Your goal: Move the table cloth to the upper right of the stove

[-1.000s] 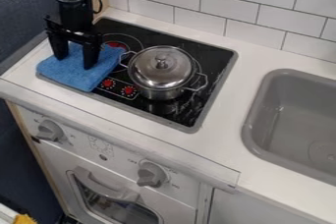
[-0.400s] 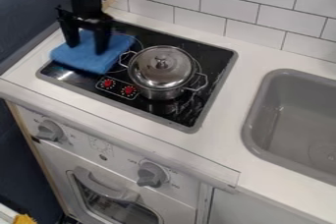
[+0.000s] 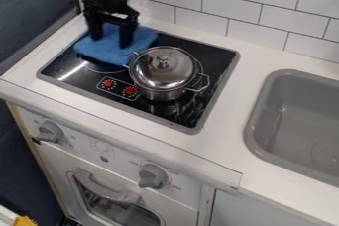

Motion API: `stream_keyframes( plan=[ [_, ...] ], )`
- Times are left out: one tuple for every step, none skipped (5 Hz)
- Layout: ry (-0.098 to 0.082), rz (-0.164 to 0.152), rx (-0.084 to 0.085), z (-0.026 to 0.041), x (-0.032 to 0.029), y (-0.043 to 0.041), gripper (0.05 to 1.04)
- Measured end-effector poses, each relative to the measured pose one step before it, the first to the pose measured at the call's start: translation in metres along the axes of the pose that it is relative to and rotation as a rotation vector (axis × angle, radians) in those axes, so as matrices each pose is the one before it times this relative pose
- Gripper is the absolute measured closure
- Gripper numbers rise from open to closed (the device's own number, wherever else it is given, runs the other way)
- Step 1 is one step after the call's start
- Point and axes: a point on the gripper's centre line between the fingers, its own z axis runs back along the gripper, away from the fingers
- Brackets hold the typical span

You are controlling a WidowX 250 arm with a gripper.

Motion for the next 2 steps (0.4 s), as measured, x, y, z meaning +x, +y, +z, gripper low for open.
stream_keyframes(
  plan=[
    [-0.0034,-0.0661,-0.0144,-0.00148,0.00494,-0.02885,0.083],
    [-0.0114,-0.0597,-0.0090,-0.00015,0.00093,-0.02104,0.083]
  ],
)
